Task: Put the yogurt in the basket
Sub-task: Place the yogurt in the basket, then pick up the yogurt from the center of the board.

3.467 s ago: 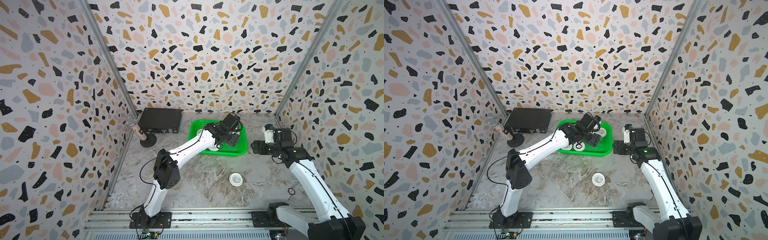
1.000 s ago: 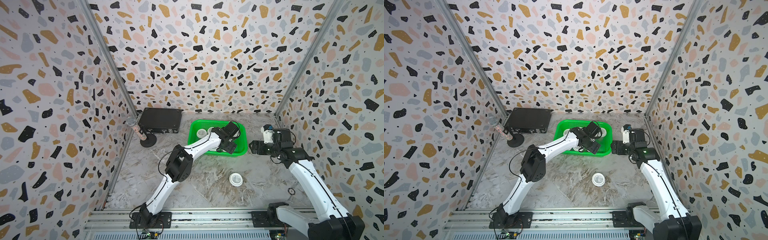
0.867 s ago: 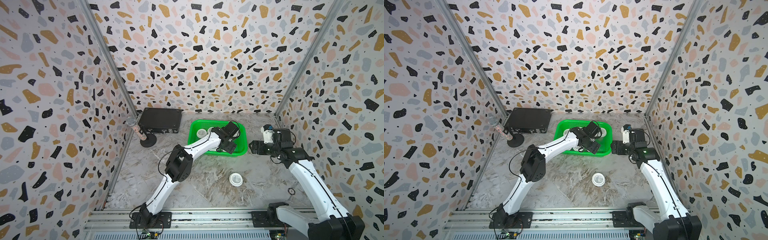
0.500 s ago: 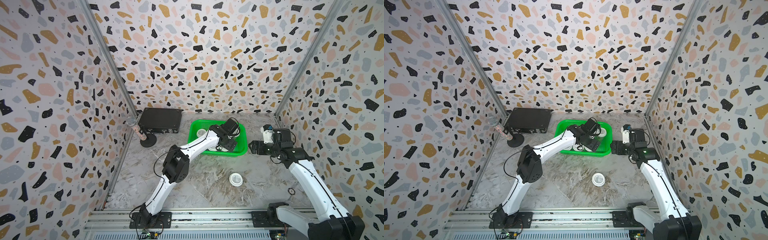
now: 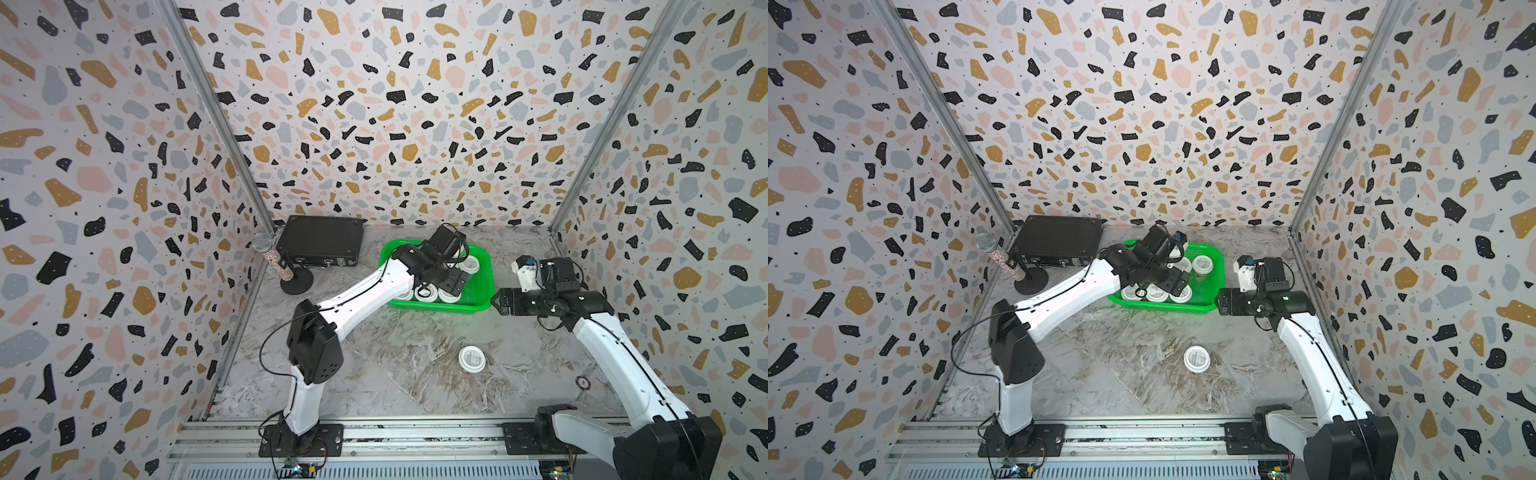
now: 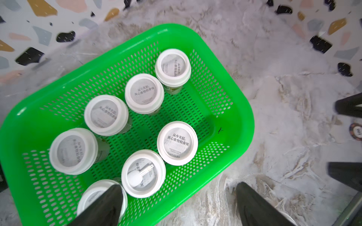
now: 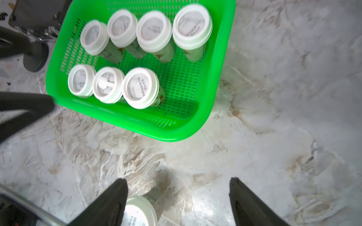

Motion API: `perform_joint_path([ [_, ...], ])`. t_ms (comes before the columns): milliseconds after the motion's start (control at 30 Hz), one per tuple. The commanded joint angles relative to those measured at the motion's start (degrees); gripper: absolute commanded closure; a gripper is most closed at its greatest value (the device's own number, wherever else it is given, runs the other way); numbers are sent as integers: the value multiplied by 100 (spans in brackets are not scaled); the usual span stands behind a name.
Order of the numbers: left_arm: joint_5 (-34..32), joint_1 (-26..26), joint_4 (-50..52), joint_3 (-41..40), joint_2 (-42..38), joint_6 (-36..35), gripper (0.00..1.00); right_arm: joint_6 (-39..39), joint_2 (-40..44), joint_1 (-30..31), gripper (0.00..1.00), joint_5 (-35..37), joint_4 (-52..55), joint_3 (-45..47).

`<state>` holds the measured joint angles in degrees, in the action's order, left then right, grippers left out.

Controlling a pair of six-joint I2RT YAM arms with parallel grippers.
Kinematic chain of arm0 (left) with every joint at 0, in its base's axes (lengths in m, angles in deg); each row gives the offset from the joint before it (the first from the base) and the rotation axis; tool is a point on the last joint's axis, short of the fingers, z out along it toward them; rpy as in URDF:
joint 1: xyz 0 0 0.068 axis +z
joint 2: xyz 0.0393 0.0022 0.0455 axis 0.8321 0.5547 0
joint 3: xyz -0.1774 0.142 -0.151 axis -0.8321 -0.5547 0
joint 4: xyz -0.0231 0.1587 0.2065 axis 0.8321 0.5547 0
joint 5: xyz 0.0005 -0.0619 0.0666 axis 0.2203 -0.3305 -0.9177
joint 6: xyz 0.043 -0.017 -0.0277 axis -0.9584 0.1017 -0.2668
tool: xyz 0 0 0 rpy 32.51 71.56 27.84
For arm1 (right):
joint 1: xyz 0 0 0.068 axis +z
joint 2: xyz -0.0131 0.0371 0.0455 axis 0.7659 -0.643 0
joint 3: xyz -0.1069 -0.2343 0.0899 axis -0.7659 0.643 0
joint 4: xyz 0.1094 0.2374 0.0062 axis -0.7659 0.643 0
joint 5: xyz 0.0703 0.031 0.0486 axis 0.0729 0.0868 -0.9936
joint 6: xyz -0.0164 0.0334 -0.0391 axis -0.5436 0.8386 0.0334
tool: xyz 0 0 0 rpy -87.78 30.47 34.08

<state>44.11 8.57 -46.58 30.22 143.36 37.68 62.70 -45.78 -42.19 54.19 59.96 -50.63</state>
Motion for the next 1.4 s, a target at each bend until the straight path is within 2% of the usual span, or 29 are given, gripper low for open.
perform_joint_path([
  [0, -29, 178, -614, -774, -735, 111, 7, -202, 7, 95, 15, -349, 707, -223],
  [133, -130, 421, -1212, -2165, -1784, 252, 5, -181, -43, 491, 15, -89, 1135, -245],
  [267, -148, 714, -1405, -3165, -2602, 337, 4, -59, -30, 909, 15, 108, 1332, -126],
  [500, -305, 1064, -1397, -4184, -3465, 489, 3, 232, -122, 1815, 14, 555, 1396, 104],
  [667, -394, 1214, -1368, -4451, -3674, 483, 1, 281, -308, 2231, 12, 822, 1449, 107],
  [933, -375, 1233, -1362, -4442, -3636, 444, 1, 401, -659, 2824, 9, 1120, 1438, 132],
  [1367, -295, 1250, -1335, -4394, -3549, 404, 1, 544, -874, 3175, 11, 1265, 1332, 330],
])
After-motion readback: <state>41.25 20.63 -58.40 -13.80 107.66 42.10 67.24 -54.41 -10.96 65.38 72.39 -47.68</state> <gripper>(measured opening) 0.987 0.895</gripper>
